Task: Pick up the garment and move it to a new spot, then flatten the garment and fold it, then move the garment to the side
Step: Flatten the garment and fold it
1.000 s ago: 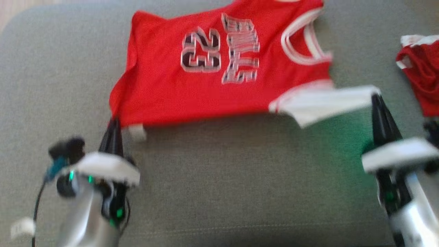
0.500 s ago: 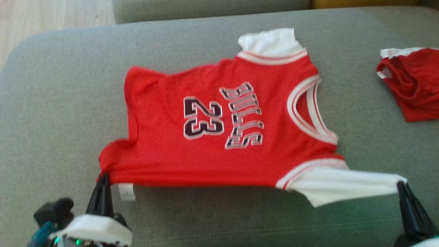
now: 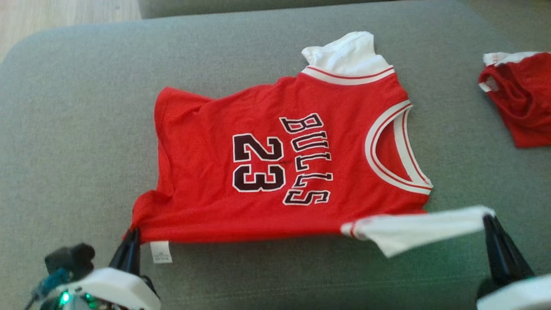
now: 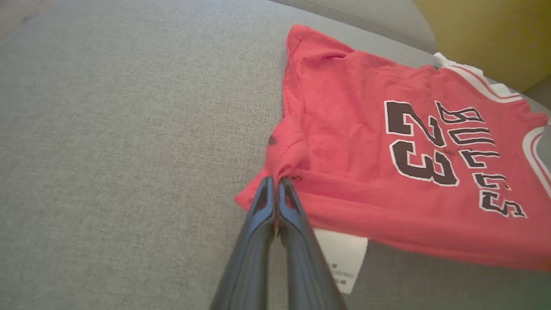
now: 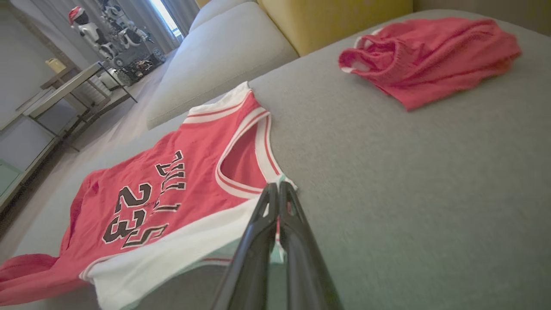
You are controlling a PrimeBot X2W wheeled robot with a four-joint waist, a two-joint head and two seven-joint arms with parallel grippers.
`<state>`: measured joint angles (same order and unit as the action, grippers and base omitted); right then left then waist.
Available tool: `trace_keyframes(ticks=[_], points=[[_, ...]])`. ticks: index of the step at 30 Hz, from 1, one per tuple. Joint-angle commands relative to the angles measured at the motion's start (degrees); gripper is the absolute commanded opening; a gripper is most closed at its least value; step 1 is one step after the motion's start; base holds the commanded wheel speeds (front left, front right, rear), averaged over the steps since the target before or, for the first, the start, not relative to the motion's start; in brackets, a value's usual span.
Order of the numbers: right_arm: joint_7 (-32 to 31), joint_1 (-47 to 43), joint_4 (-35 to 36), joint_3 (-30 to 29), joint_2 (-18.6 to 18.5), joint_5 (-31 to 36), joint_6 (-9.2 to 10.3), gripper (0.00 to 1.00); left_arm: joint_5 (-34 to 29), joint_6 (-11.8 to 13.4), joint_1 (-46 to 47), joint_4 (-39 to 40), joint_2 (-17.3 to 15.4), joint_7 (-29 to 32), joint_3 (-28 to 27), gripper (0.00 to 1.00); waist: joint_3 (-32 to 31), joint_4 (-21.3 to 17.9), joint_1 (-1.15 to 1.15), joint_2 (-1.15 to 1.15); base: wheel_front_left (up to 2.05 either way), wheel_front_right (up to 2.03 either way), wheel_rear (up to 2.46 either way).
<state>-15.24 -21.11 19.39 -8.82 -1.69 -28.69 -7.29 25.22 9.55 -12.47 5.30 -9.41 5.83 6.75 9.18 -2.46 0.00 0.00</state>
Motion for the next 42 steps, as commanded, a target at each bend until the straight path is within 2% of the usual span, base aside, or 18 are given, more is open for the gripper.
trace_keyframes(ticks=[1,12,16,22,23,24,25,26,27,28,32,37,42], points=[[-0.25,4.47,1.22,1.48,-1.20,1.26,-0.20,0.00,-0.28,-0.24,3.50,1.63,-1.55,0.84,-2.28,0.00,1.02,0.20,0.00,0.00,0.00,0.00,0.00],[1.92,20.64,-10.87,5.91,-1.35,6.56,-0.20,0.00,1.33,-4.60,14.04,-5.32,-4.48,6.11,-0.18,0.00,5.98,0.80,0.00,0.00,0.00,0.00,0.00],[2.38,24.41,-15.37,7.79,-2.67,7.39,-0.20,0.00,1.66,-5.97,17.50,-8.98,-4.54,6.20,0.65,0.00,7.38,0.92,0.00,0.00,0.00,0.00,0.00],[3.38,27.72,-20.35,10.38,-4.18,7.46,-0.20,0.00,1.98,-6.52,19.35,-12.12,-3.90,5.56,1.32,0.00,8.05,0.76,0.00,0.00,0.00,0.00,0.00],[3.49,28.11,-21.22,10.79,-4.26,7.39,-0.20,0.00,2.01,-6.68,19.50,-12.59,-3.84,5.19,1.39,0.21,8.06,0.73,0.00,0.00,0.00,0.00,0.00],[3.79,28.48,-21.88,11.22,-4.36,7.35,-0.20,0.00,1.88,-6.78,19.53,-12.99,-3.83,4.61,1.47,0.89,7.93,0.68,0.00,0.00,0.00,0.00,0.00],[4.35,28.75,-22.33,11.67,-4.40,7.17,-0.20,0.04,1.80,-6.78,19.36,-13.33,-3.70,4.04,1.53,1.00,7.71,0.64,0.00,0.00,0.00,0.00,0.00],[4.79,28.85,-22.70,12.03,-4.33,6.79,-0.20,0.33,1.95,-6.67,19.08,-13.39,-3.34,3.04,1.34,1.00,7.45,0.55,0.00,0.00,0.00,0.00,0.00],[5.41,28.86,-22.90,12.18,-4.34,6.59,-0.20,0.85,1.93,-6.52,18.76,-13.30,-2.98,1.83,1.16,1.00,7.19,0.53,0.00,0.00,0.00,0.00,0.00],[6.56,28.84,-22.77,12.20,-4.48,6.77,-0.20,1.00,1.95,-6.33,18.43,-13.06,-2.49,0.24,0.91,1.00,6.89,0.59,0.00,0.00,0.00,0.00,0.00],[11.55,28.07,-21.42,11.81,-4.75,7.87,-0.20,1.00,1.20,-5.37,17.04,-11.32,-0.34,-6.65,0.40,1.00,5.64,0.83,0.00,0.00,0.00,0.00,0.00],[18.81,26.43,-18.49,10.58,-4.95,12.99,-0.20,1.00,-1.23,-3.94,16.17,-9.54,0.92,-15.52,-0.26,1.00,3.63,1.12,0.00,0.00,0.00,0.00,0.00],[24.00,24.47,-15.74,10.15,-4.37,18.35,-0.20,1.00,-4.28,-2.92,15.50,-8.02,1.33,-19.76,-0.51,1.00,1.17,0.99,0.00,0.00,0.00,0.00,0.00]])
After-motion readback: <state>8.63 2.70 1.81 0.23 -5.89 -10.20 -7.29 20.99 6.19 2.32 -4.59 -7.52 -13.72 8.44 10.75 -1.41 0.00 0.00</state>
